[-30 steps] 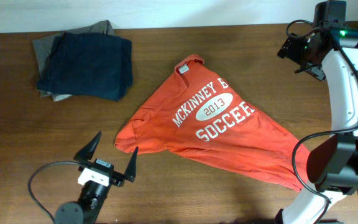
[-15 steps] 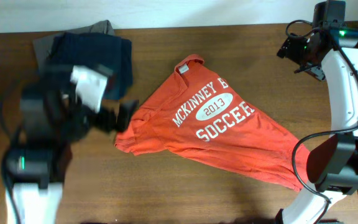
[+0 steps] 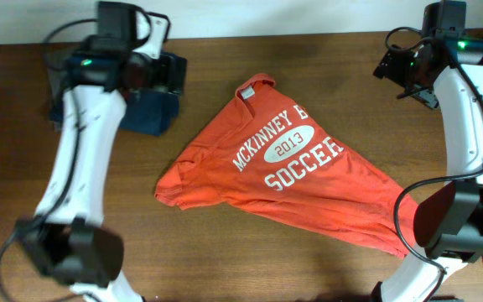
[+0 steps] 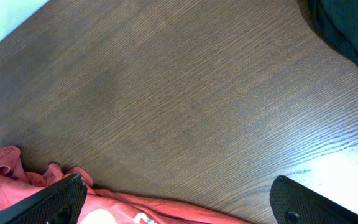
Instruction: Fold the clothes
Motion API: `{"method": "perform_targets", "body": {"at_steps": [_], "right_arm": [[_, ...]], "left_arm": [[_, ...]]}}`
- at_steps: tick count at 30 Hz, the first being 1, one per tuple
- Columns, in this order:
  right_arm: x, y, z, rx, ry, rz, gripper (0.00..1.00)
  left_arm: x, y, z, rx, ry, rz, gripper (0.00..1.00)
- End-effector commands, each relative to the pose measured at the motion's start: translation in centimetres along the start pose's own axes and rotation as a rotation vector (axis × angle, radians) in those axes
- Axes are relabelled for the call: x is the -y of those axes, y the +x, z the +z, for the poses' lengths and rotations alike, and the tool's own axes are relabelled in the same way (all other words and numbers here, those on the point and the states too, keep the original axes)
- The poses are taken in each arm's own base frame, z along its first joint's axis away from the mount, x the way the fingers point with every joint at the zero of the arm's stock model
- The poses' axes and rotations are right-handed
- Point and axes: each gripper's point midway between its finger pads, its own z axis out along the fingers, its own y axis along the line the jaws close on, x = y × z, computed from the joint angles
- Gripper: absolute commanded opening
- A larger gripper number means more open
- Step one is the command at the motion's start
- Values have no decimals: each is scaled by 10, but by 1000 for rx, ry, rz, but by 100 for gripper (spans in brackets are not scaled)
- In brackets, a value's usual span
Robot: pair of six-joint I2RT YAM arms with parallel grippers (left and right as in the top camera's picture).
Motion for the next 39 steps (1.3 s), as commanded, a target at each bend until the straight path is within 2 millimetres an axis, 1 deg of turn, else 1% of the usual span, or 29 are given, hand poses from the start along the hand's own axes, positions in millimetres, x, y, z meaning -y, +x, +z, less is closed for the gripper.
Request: {"method": "perform_targets", "body": {"at_steps": [1,2,4,5,6,7,10,12,16,20,24,28,32,39], "right_arm": [[3,-2,0,10,14,3,99],[3,-2,0,10,14,3,99],[3,-3,0,10,14,3,99],[3,-2,0,10,14,3,99],[3,-3,0,10,14,3,99],[3,-2,0,10,14,3,99],[3,-2,0,10,14,3,99],[3,-2,0,10,14,3,99],[3,-3,0,10,14,3,99],[3,-3,0,10,14,3,99],[3,-2,0,10,14,3,99],[3,-3,0,10,14,3,98],[3,-2,0,10,14,3,99],[3,-2,0,10,14,3,99]], "left_arm": [[2,7,33,-59,-49,85,98],[1,12,47,-83,-73,94,91],[0,19,70,-115,-109,107,61],[-1,23,82,-130,-125,112,45],[-2,26,93,-138,-131,116,32],[-1,28,102,-143,-131,116,22],[-2,34,128,-151,-131,106,7],[-3,39,141,-158,-131,103,1],[-5,52,171,-182,-130,102,1],[-9,65,191,-204,-130,97,1],[-12,72,203,-214,-134,93,1],[-30,79,211,-228,-189,81,1],[-49,94,220,-256,-214,44,1],[-89,105,218,-261,-254,-56,1]]}}
